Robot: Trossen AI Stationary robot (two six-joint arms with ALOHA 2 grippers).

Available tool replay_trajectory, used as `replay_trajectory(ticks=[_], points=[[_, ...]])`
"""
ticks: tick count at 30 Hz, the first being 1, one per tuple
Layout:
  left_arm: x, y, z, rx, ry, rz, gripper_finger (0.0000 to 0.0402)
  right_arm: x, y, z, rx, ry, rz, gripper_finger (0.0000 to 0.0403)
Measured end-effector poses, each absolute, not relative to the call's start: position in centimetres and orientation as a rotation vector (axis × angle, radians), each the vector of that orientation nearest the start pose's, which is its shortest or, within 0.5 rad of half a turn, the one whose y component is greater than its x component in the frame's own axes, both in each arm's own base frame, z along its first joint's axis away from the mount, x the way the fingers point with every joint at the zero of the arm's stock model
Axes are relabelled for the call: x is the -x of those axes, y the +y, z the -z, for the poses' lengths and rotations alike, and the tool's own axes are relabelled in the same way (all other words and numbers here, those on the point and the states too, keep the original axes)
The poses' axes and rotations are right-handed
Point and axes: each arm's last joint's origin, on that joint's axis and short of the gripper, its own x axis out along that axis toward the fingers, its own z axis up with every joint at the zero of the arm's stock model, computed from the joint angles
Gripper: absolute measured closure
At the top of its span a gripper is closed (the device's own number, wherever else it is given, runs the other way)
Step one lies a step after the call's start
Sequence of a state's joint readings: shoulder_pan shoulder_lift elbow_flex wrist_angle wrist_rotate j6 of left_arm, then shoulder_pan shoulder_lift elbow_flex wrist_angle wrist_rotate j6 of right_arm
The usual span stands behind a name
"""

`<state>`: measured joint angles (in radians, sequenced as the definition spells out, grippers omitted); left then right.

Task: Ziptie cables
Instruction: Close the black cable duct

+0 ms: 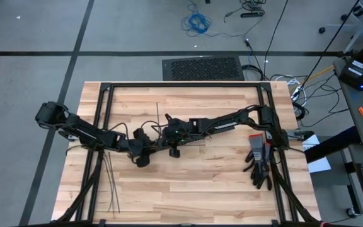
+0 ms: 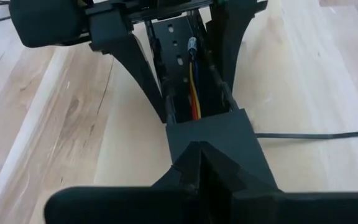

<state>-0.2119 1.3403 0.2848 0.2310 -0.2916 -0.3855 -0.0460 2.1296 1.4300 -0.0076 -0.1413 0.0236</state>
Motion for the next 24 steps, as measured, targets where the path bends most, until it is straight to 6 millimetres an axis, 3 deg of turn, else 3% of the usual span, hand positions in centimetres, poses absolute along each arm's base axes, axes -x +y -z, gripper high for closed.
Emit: replay_trajectory(ticks=[10,18,24], points=[[-19.6,-3.4,-10.7,0.161,0.757,-0.223,0.0164,-46.2,-1.8,-15.4,-0.094,0.665,-0.106,0.0403],[-19.6,-3.4,-10.8,0.156,0.756,-0.219,0.0164,-46.9,-2.1,-13.8,-0.128,0.628,-0.14,0.0403],[-19.6,-3.4,-10.7,0.156,0.755,-0.22,0.0164,-47.3,-2.4,-13.7,-0.146,0.598,-0.158,0.0403]])
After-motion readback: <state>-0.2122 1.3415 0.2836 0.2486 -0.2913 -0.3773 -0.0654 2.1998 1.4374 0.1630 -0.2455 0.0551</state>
